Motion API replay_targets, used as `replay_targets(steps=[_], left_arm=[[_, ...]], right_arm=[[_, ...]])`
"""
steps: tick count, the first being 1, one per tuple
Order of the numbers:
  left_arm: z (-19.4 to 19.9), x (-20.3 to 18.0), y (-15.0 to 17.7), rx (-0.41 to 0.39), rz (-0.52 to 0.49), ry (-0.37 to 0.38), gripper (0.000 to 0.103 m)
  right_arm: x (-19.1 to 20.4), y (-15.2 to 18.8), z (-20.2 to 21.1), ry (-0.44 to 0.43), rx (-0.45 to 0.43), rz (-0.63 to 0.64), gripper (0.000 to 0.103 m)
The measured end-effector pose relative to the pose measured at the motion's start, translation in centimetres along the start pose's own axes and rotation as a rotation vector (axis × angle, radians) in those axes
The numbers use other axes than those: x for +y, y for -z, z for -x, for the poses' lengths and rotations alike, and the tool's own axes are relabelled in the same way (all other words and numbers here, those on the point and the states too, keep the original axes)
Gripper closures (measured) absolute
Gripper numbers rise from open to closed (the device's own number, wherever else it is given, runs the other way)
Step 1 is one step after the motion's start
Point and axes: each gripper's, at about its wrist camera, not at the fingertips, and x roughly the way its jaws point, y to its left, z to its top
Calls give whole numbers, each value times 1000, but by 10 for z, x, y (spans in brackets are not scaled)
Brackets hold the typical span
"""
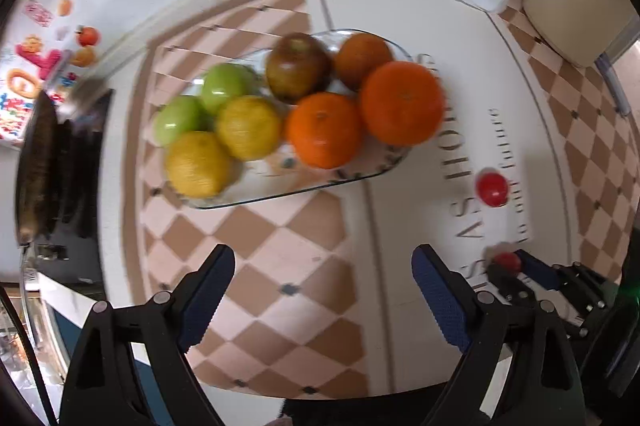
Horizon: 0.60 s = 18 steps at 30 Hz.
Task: Organize fruits
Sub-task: 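Grasp a red cherry tomato on the runner with the right tool, then grasp the other cherry tomato with the left tool while the right tool holds its tomato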
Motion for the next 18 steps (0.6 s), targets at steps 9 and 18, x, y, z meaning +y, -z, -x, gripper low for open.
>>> replay_targets(steps=[9,18], left_arm=[[-30,-86,-34,54,-157,120,12],[-67,-140,-48,121,-235,152,28]], right_arm=[[-57,-24,36,40,-52,-89,69],[-90,-25,50,76,-68,-148,69]])
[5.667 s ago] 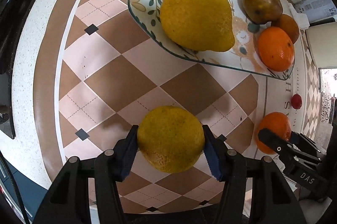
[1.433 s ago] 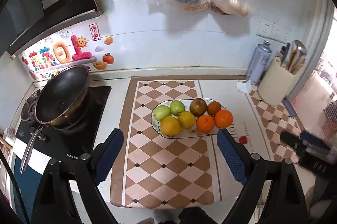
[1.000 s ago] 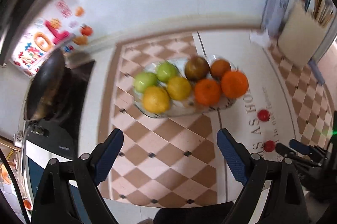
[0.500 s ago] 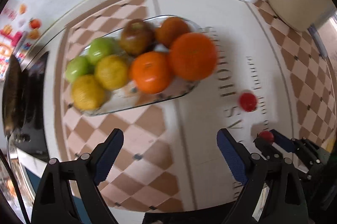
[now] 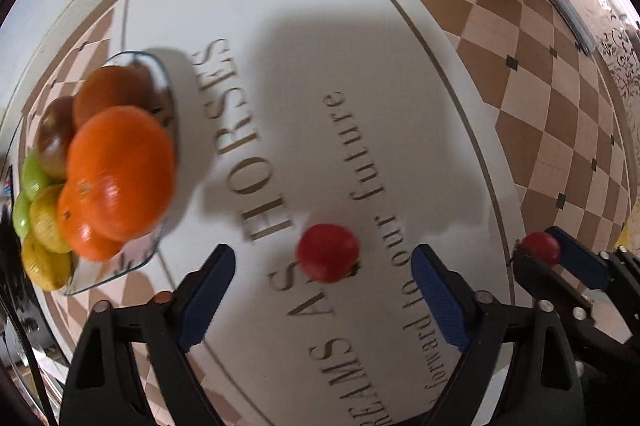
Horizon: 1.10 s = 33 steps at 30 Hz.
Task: Organize fruits
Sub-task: 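Grasp the other cherry tomato with the left tool while the right tool holds its tomato, then lower both tomatoes into the plate and open both tools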
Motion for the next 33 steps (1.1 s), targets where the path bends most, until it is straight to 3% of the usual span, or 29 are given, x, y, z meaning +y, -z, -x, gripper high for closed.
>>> replay_targets(steps=[1,2,6,8,16,21,28,33], left_arm=[[-3,-2,-1,9,-3,7,44],[-6,-3,-1,19,-1,14,54],[-8,-2,-3,11,14,27,62],[-7,1,-3,7,22,33,72],[12,34,9,-25,109,87,74],[45,85,40,-66,243,147,74],[91,172,85,-161,458,145,74],[93,218,97,-161,590,193,74]], right_arm=[[0,0,1,0,-1,-2,69],[-1,0,2,0,-2,-3,69],[2,-2,3,-4,-5,6,69],[6,-3,4,-8,-6,15,69],[34,-16,15,-42,-37,70,69],[63,-19,24,-92,-51,114,69],[130,-21,8,-222,-5,201,69],[179,-20,-22,-333,52,218,69]])
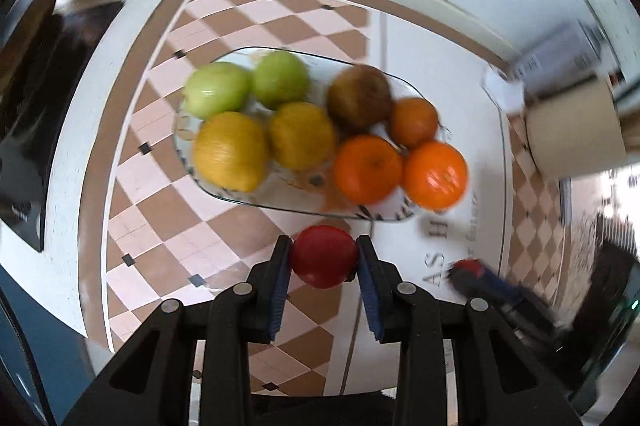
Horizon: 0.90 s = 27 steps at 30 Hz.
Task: Organize fruits
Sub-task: 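Lower both tomatoes into the plate and open both tools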
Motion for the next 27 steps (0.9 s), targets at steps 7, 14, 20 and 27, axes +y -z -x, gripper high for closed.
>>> replay_targets(steps=[7,14,20,27], left_arm=[[-22,25,-30,81,102,43,74],[-45,23,-51,142,64,6,74],[-54,22,-59,170,46,-37,72],[-53,25,-62,184,55,-42,64]], right_arm=[[38,-17,-58,-55,24,24,69],[46,-32,-93,-52,55,31,69],[50,-37,-108,-44,78,27,68],[49,-38,-108,-74,92,6,50]])
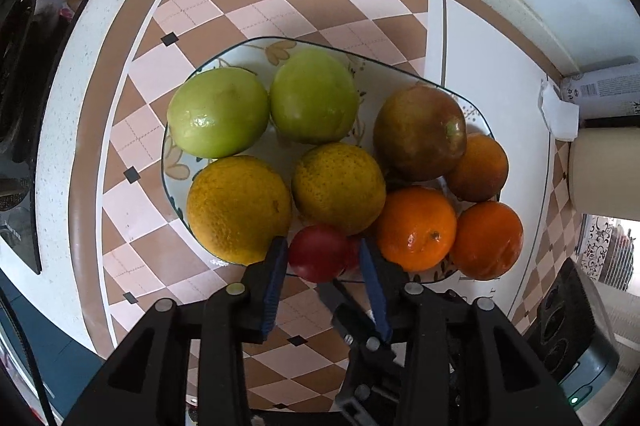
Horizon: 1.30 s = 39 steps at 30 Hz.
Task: Organize fruits
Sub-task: 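Lower both tomatoes into the plate and open both tools, then lift both tools away from the plate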
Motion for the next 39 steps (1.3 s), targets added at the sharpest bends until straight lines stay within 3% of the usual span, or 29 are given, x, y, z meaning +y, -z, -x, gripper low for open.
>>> replay_targets(steps=[4,9,10,11,13,17,21,30,39], left_arm=[[8,1,1,-19,-6,-7,63],[28,7,5,-67,-23,-28,61],[32,8,7,-79,-26,-36,56],[37,10,9,-95,-31,-48,40],[47,11,15,-139,-43,-85,20],[61,11,35,-233,-63,-195,19],[65,15,56,-300,-64,-290,19],[86,28,97,-395,-69,-304,19],[132,37,160,-518,-165,-246,19]], right_arm=[[8,4,8,-2,0,1,26],[14,11,34,8,-29,-9,24],[15,12,42,24,-39,-6,24],[15,13,50,51,-49,-4,22],[16,15,68,123,-76,5,14],[16,13,96,308,-120,46,11],[14,12,112,395,-137,71,9],[33,37,143,426,-180,69,8],[85,99,186,453,-295,41,5]])
